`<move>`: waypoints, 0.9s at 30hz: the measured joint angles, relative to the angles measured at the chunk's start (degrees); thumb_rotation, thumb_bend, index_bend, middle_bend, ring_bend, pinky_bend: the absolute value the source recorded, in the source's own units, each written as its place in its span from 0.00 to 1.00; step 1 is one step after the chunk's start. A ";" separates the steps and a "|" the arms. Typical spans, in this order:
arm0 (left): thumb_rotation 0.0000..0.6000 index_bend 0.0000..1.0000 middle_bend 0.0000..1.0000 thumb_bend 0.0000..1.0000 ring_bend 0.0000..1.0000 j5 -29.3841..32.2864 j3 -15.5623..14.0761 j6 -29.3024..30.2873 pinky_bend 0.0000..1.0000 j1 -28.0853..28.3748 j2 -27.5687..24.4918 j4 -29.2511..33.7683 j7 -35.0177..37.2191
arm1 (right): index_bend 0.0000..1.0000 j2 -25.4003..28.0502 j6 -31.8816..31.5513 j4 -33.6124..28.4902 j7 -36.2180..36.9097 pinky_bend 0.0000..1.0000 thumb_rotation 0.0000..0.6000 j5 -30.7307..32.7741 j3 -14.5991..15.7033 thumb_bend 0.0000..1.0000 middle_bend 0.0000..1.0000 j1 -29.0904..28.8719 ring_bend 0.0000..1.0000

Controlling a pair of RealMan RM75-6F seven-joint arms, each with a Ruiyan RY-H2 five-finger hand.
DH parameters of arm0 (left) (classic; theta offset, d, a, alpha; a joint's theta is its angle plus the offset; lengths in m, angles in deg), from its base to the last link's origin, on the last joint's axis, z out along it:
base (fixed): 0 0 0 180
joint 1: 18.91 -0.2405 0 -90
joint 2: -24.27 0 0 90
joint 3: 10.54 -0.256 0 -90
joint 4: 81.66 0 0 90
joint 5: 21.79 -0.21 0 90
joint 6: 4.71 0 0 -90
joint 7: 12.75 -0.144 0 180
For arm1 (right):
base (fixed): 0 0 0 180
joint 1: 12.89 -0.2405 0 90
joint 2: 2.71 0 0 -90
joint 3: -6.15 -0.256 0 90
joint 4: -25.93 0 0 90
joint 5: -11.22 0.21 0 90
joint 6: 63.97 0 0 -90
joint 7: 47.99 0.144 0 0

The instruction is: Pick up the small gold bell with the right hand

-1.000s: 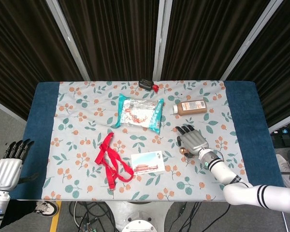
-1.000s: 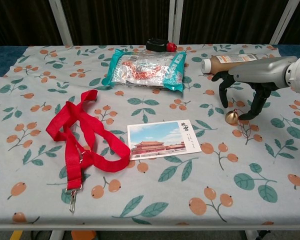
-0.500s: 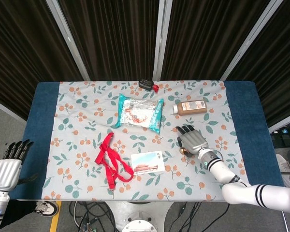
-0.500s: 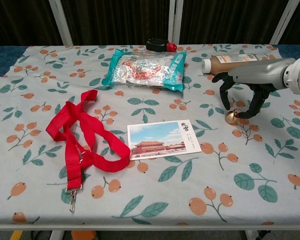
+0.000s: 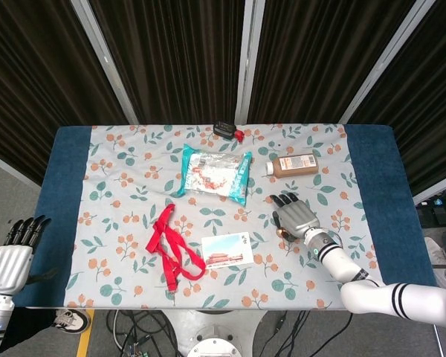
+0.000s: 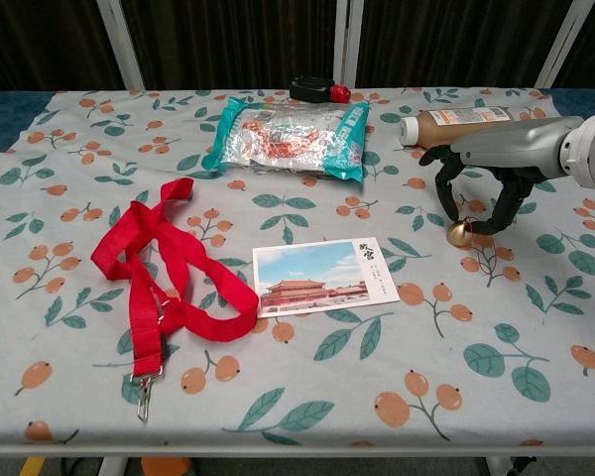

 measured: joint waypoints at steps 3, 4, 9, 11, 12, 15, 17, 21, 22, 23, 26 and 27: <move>1.00 0.07 0.03 0.01 0.00 0.02 -0.04 0.00 0.04 -0.06 -0.03 -0.01 0.05 | 0.53 -0.08 0.06 0.10 -0.01 0.00 1.00 0.03 0.01 0.28 0.01 -0.11 0.00; 1.00 0.07 0.03 0.01 0.00 0.03 -0.04 -0.03 0.04 -0.06 -0.04 -0.01 0.05 | 0.53 -0.12 0.10 0.16 0.06 0.00 1.00 0.03 -0.02 0.29 0.01 -0.14 0.00; 1.00 0.07 0.03 0.01 0.00 0.05 -0.07 -0.15 0.04 -0.06 -0.05 0.01 0.05 | 0.54 -0.18 0.23 0.41 0.12 0.00 1.00 0.25 -0.02 0.30 0.01 -0.30 0.00; 1.00 0.07 0.03 0.01 0.00 0.04 -0.05 -0.11 0.04 -0.07 -0.06 0.01 0.09 | 0.54 -0.23 0.20 0.54 -0.02 0.00 1.00 0.33 0.08 0.30 0.01 -0.35 0.00; 1.00 0.07 0.03 0.01 0.00 0.03 -0.05 -0.10 0.04 -0.08 -0.05 0.01 0.10 | 0.54 -0.25 0.15 0.61 -0.11 0.00 1.00 0.38 0.13 0.30 0.01 -0.37 0.00; 1.00 0.07 0.03 0.01 0.00 0.04 -0.05 -0.10 0.04 -0.10 -0.10 0.05 0.10 | 0.54 -0.29 0.01 0.71 -0.30 0.00 1.00 0.57 0.23 0.30 0.02 -0.43 0.00; 1.00 0.07 0.03 0.01 0.00 0.06 -0.04 -0.14 0.04 -0.09 -0.12 0.06 0.11 | 0.55 -0.24 -0.04 0.66 -0.27 0.00 1.00 0.63 0.27 0.30 0.02 -0.42 0.00; 1.00 0.07 0.03 0.01 0.00 0.05 0.02 -0.13 0.04 -0.06 -0.08 0.03 0.18 | 0.55 -0.30 -0.11 0.62 -0.17 0.00 1.00 0.61 0.32 0.31 0.03 -0.36 0.00; 1.00 0.07 0.03 0.01 0.00 0.06 0.02 -0.13 0.04 -0.06 -0.09 0.03 0.19 | 0.56 -0.33 -0.10 0.61 -0.10 0.00 1.00 0.58 0.32 0.31 0.03 -0.34 0.00; 1.00 0.07 0.03 0.01 0.00 0.09 0.01 -0.14 0.04 -0.08 -0.10 0.04 0.22 | 0.56 -0.35 -0.13 0.64 -0.09 0.00 1.00 0.55 0.33 0.31 0.03 -0.32 0.00; 1.00 0.07 0.03 0.00 0.00 0.19 -0.02 -0.23 0.04 -0.13 -0.12 0.01 0.37 | 0.58 -0.42 -0.18 0.75 0.07 0.00 1.00 0.54 0.29 0.31 0.04 -0.27 0.00; 1.00 0.07 0.03 0.01 0.00 0.22 -0.01 -0.24 0.04 -0.15 -0.13 0.00 0.45 | 0.58 -0.41 -0.18 0.75 0.14 0.00 1.00 0.53 0.25 0.32 0.04 -0.26 0.00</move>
